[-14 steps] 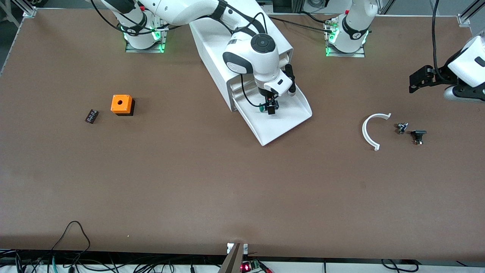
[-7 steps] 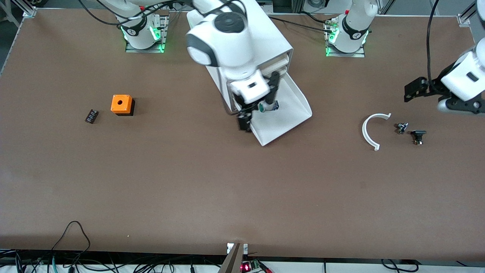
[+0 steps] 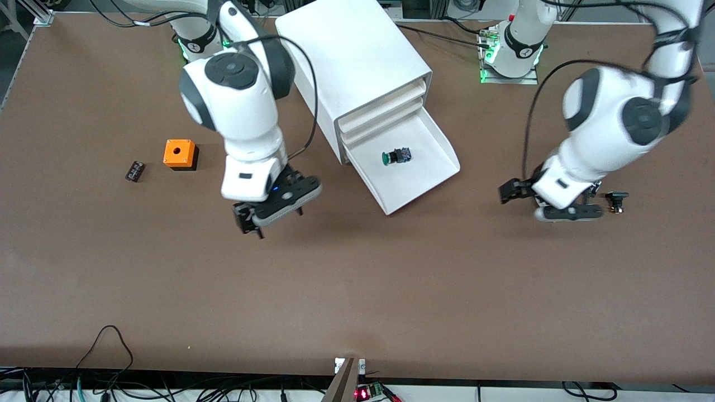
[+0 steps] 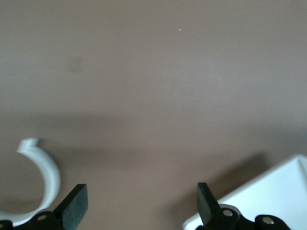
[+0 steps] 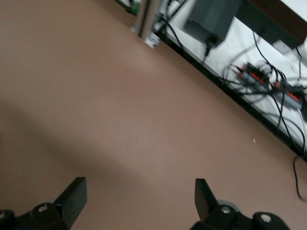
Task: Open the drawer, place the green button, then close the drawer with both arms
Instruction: 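Raise the right gripper away while the left gripper reaches the drawer front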
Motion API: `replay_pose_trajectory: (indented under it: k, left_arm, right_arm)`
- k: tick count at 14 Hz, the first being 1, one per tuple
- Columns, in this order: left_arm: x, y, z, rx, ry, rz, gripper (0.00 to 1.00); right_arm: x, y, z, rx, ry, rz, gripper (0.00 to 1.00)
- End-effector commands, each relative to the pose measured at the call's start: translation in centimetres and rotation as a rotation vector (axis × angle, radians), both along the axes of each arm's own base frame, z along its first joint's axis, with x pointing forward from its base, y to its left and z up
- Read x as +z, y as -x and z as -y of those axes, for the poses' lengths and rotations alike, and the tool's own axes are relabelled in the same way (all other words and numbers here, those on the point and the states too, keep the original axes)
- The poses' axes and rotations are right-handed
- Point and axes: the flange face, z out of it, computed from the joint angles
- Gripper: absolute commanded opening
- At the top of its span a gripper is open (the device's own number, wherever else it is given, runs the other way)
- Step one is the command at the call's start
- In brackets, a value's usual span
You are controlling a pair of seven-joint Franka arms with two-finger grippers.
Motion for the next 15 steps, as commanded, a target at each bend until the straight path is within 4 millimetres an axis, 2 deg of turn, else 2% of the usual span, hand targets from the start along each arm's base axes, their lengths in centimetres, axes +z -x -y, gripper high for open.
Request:
replay_pose_trajectory:
  k: [1,3,5,6,7,9,11,13,15]
  left_arm:
    - [-7.1,1.6,3.5,0.082,0.032,0.024,1.00]
    - [-12.2,2.3,6.1,0.155,0.035,-0.044,1.00]
    - [-14.9,3.6,8.1,0.180,0.040,-0.081,1.00]
    - [-15.4,4.0,8.5,0.193,0.051,-0.099,1.00]
    - [-15.9,4.6,9.6,0.199,0.065,-0.119,1.00]
    - [-16.5,5.8,10.8,0.231,0.096,-0.161,1.00]
    - [-16.7,7.7,13.4,0.204,0.115,-0.199,1.00]
    - [-16.7,9.9,15.9,0.147,0.121,-0.224,1.00]
    - [-16.5,12.1,17.9,0.096,0.124,-0.242,1.00]
  right_arm:
    - [-0.7,0.1,3.9,-0.264,0.000,-0.068,1.00]
    - [-0.6,-0.3,6.9,-0.389,0.017,-0.118,1.00]
    - [1.3,-1.3,12.8,-0.525,0.000,-0.145,1.00]
    - [1.9,-1.9,16.3,-0.592,-0.016,-0.170,1.00]
    - [3.1,-2.0,18.9,-0.648,-0.053,-0.197,1.00]
    - [5.2,-1.3,24.9,-0.780,-0.090,-0.269,1.00]
    - [6.4,-0.1,31.2,-0.856,-0.091,-0.314,1.00]
    - [7.3,2.4,35.4,-0.752,-0.070,-0.357,1.00]
    - [8.8,5.3,36.5,-0.737,-0.094,-0.369,1.00]
